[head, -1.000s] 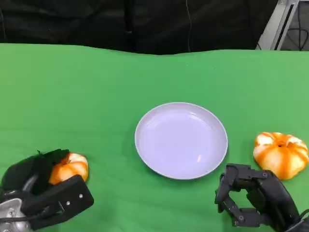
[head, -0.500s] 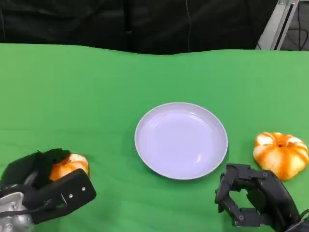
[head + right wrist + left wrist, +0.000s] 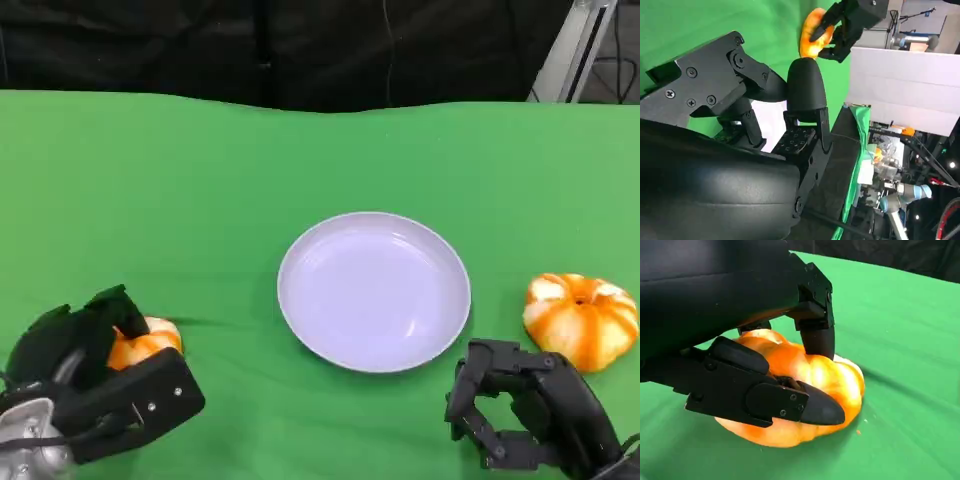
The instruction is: Grasp the bread from the table and place it into the plate.
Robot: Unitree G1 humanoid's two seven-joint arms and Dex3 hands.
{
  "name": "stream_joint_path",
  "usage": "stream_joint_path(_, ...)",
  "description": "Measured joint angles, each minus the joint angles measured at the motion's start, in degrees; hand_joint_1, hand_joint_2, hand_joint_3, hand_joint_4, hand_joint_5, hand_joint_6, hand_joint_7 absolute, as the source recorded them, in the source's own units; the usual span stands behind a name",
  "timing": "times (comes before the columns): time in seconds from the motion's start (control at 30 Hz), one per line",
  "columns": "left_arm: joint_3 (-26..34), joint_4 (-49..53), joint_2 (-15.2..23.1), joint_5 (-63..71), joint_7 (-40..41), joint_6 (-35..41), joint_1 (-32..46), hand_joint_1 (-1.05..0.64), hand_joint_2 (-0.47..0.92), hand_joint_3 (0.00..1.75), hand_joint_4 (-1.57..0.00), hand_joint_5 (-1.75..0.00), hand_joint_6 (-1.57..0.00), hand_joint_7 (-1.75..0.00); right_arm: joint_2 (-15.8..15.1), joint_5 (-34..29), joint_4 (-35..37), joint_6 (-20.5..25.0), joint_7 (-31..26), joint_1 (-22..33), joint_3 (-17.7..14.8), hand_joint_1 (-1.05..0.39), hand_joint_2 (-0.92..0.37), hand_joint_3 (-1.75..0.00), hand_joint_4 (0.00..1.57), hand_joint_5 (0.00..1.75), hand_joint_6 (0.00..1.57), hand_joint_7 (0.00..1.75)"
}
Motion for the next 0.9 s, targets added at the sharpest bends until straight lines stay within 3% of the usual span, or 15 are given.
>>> stream_joint_path(0.2, 0.98, -0.23, -1.15, -0.29, 3.43, -1.20, 1.45, -0.18, 0.79, 0.00, -0.69, -1.75, -0.51, -1.75, 0.00, 0.02, 0.11, 0.00, 0.04, 0.00, 0.00, -0.09, -0.58, -1.03, 0.81, 1.60, 0.83, 1.32)
stream_joint_path(0.47, 2.21, -3.41, -1.87, -1.33, 5.05, -1.90, 4.02, -0.18, 0.77, 0.00, -0.67, -1.75, -0.51, -1.75, 0.03, 0.07, 0.63, -0.16, 0.25, -0.14, 0.00, -0.09, -0.58, -1.03, 0.80, 1.60, 0.83, 1.31)
stream_joint_path(0.9, 2.95, -22.73, -1.93, -0.18, 4.71, -3.71, 12.74, -0.13, 0.80, 0.01, -0.64, -1.75, -0.48, -1.75, 0.63, -0.22, 1.91, -0.22, -0.60, -2.03, -0.02, -0.10, -0.55, -1.07, 0.80, 1.59, 0.83, 1.31)
